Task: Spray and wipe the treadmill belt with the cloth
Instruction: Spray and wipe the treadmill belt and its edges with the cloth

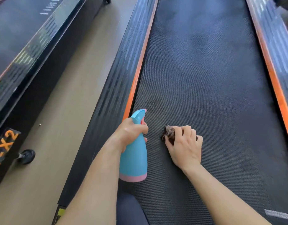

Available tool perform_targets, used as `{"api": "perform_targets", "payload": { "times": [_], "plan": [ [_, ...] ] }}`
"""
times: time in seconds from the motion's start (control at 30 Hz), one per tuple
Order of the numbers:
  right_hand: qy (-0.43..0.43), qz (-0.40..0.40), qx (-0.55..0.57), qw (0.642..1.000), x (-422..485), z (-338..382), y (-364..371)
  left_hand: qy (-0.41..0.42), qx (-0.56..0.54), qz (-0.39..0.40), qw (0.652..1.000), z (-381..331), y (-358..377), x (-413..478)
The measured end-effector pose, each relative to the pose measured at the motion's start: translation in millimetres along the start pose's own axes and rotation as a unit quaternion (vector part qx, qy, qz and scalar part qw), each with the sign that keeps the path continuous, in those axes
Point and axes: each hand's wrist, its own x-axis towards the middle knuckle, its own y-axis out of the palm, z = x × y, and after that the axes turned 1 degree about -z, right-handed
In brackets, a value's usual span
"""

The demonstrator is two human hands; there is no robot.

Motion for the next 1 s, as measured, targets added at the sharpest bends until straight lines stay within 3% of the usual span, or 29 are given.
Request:
{"api": "perform_targets", "payload": {
  "times": [0.37, 0.53, 0.67, 0.73, 0.9, 1.0],
  "plan": [
    [-0.026, 0.100, -0.010, 0.995, 176, 36, 37, 0.083, -0.078, -0.038, 0.993, -7, -16, 30],
    [-0.143, 0.031, -0.010, 0.989, 105, 35, 27, 0.093, -0.067, -0.062, 0.991, -14, -28, 41],
    [-0.227, 0.044, 0.001, 0.973, 97, 27, 27, 0.090, -0.096, -0.064, 0.989, -14, -32, 43],
    [-0.216, 0.034, -0.006, 0.976, 135, 33, 36, 0.093, -0.091, -0.056, 0.990, -12, -32, 44],
    [-0.083, 0.050, -0.026, 0.995, 187, 58, 51, 0.088, -0.092, -0.050, 0.991, -11, -36, 41],
    [-0.150, 0.012, -0.010, 0.989, 129, 55, 40, 0.089, -0.103, -0.044, 0.990, -11, -37, 42]
  ]
}}
